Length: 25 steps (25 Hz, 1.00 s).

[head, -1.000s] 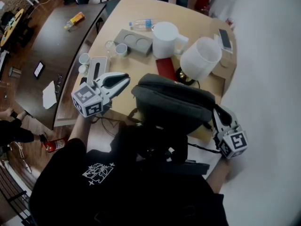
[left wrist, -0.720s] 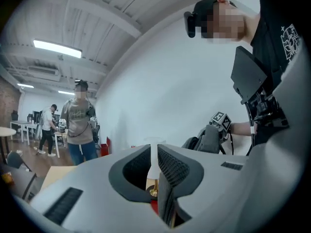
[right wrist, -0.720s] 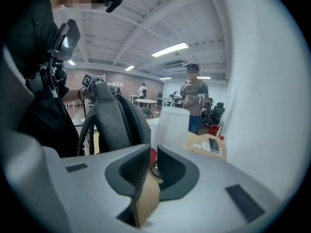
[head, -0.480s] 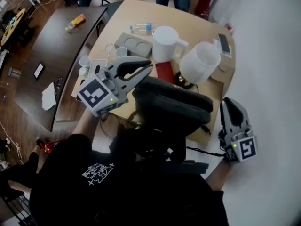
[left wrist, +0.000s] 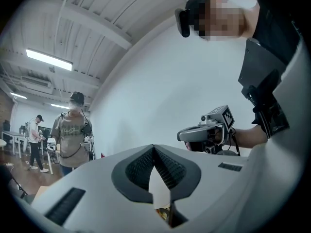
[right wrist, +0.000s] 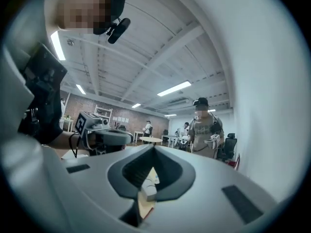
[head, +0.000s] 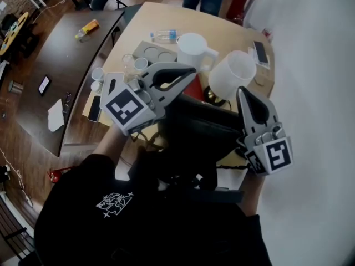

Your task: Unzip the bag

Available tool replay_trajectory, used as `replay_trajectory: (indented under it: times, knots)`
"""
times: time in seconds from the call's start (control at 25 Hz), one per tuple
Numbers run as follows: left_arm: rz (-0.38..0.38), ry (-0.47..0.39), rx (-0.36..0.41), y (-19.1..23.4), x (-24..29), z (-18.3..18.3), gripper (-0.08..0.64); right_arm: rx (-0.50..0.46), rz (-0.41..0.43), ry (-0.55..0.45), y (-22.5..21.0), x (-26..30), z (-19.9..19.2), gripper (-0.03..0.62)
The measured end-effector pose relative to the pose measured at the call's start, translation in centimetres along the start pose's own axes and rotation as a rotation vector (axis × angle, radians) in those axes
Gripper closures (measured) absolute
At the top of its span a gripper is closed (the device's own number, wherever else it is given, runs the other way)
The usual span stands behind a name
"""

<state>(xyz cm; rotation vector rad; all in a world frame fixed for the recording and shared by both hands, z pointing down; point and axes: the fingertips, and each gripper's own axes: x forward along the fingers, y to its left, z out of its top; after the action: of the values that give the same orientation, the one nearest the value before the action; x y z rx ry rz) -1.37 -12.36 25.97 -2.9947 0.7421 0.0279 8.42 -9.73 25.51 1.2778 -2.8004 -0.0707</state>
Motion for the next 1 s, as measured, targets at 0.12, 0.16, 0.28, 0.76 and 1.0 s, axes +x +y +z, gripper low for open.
replay_trajectory:
  times: [0.12, 0.16, 0.28, 0.76, 1.0]
  knots:
    - [-0.003, 0.001, -0.002, 0.02, 0.10, -0.04, 0.565, -0.008, 0.028, -0.002, 0.53, 0.27, 0.09, 0.567]
    - [-0.003, 0.001, -0.003, 0.02, 0.12, -0.06, 0.565, -0.005, 0.036, -0.006, 0.65, 0.32, 0.17, 0.566]
    - [-0.003, 0.005, 0.001, -0.05, 0.10, -0.05, 0.565, -0.032, 0.025, 0.014, 0.40, 0.21, -0.10, 0.568]
    - [-0.008, 0.021, 0.017, -0.30, 0.30, -0.21, 0.565, -0.047, 0.013, 0.018, 0.31, -0.05, -0.15, 0.568]
    - [-0.014, 0.016, 0.001, -0.45, 0.21, -0.21, 0.565, -0.050, 0.010, 0.024, 0.36, -0.25, -0.32, 0.568]
